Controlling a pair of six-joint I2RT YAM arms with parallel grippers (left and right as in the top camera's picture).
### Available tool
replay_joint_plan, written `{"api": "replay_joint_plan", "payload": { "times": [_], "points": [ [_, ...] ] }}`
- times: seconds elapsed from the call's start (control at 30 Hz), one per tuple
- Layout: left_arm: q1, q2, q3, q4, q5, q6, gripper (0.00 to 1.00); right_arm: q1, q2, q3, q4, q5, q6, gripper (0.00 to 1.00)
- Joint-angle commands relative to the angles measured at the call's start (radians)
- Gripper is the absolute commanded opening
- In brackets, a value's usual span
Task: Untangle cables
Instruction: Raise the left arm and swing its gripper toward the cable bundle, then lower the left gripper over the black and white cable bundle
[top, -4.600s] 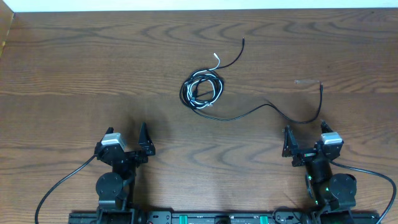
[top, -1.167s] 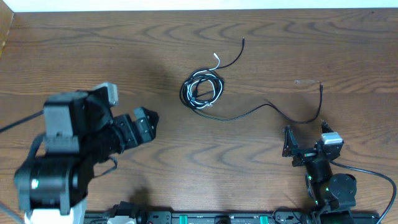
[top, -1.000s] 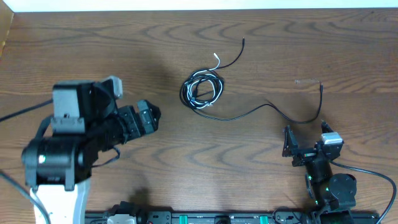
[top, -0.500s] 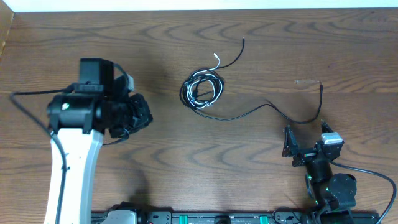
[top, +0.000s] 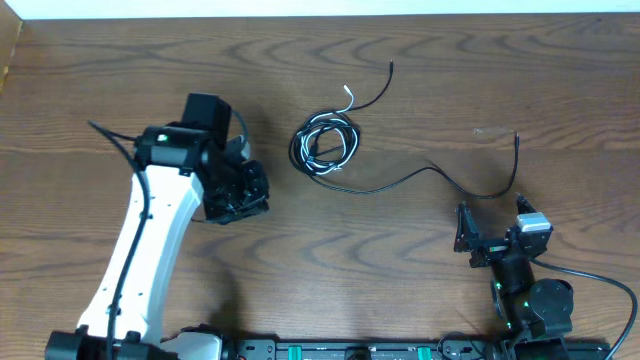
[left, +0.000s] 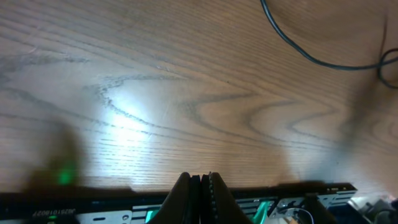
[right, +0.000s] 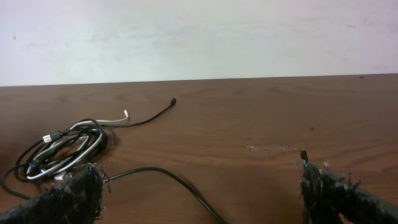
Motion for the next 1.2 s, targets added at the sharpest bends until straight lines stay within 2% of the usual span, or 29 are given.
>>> {"api": "replay_joint_plan", "payload": {
  "times": [0.0,0.2,0.37,0.83,1.17],
  "points": [
    [-0.037,0.021,-0.015,0.0,-0.097,-0.087,0.08,-0.003,-0.005,-0.001,-0.005,0.008,-0.013,0.99],
    [-0.12,0.048,-0.015,0.021,-0.209,-0.195,0.08,-0.003,-0.005,-0.001,-0.005,0.008,-0.013,0.99],
    [-0.16,0.061,-0.015,0.052,-0.22,-0.199,0.08,-0.003,-0.005,-0.001,-0.005,0.008,-0.013,0.99],
    [-0.165,0.061,-0.016,0.086,-0.24,-0.217,0.08,-0.003,-0.005,-0.001,-0.005,0.008,-0.013,0.99],
    [-0.165,0.061,-0.016,0.103,-0.343,-0.29,0.08,-0.003,-0.005,-0.001,-0.005,0.008,-0.013,0.99]
  ]
}}
